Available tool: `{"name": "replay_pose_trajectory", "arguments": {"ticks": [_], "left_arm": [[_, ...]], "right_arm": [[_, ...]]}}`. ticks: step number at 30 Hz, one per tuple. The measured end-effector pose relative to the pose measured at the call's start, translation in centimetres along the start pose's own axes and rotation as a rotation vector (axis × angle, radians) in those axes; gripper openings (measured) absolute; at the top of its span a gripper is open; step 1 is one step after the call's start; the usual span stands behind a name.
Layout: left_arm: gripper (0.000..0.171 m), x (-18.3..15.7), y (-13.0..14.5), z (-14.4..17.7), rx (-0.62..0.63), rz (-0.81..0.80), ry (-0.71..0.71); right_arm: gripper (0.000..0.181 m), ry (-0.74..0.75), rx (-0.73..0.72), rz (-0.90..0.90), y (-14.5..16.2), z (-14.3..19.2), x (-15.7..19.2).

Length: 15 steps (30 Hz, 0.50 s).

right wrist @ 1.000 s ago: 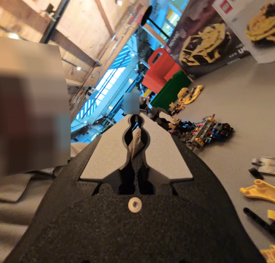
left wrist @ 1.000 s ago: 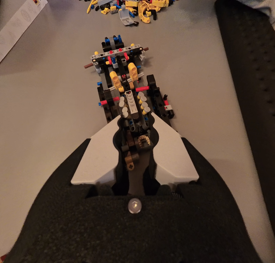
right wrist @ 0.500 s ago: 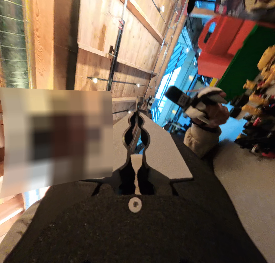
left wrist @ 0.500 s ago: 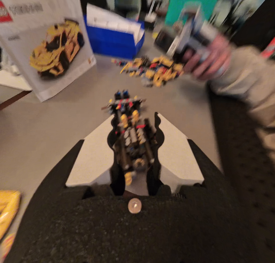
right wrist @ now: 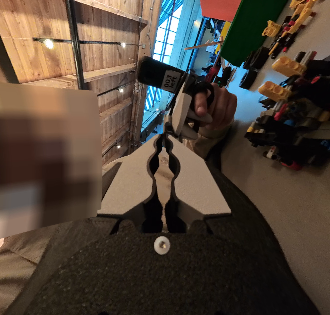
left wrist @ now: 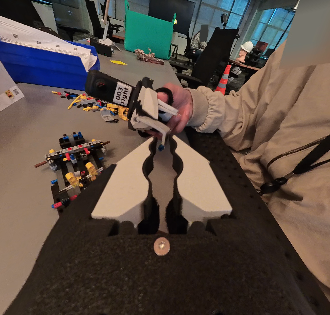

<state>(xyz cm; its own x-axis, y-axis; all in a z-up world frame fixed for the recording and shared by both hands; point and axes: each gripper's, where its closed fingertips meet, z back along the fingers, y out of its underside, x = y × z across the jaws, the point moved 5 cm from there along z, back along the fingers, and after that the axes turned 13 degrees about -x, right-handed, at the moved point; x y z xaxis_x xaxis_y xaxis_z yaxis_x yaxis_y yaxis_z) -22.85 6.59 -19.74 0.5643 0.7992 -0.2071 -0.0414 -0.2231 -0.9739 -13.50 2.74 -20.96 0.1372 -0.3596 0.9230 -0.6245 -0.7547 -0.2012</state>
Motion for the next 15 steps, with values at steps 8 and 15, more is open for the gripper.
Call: {"name": "replay_pose_trajectory", "arguments": {"ticks": [8,15], "left_arm": [[0.002,3.2,-2.0,0.3,-0.338,0.507,-0.068],[0.001,4.1,-1.8,0.4,-0.44,0.673,-0.036]], "right_arm": [[0.022,0.158,-0.157,0.62,-2.3,0.8,1.1],[0.019,0.262,-0.104,0.973,-0.6,-1.7,0.5]]}}
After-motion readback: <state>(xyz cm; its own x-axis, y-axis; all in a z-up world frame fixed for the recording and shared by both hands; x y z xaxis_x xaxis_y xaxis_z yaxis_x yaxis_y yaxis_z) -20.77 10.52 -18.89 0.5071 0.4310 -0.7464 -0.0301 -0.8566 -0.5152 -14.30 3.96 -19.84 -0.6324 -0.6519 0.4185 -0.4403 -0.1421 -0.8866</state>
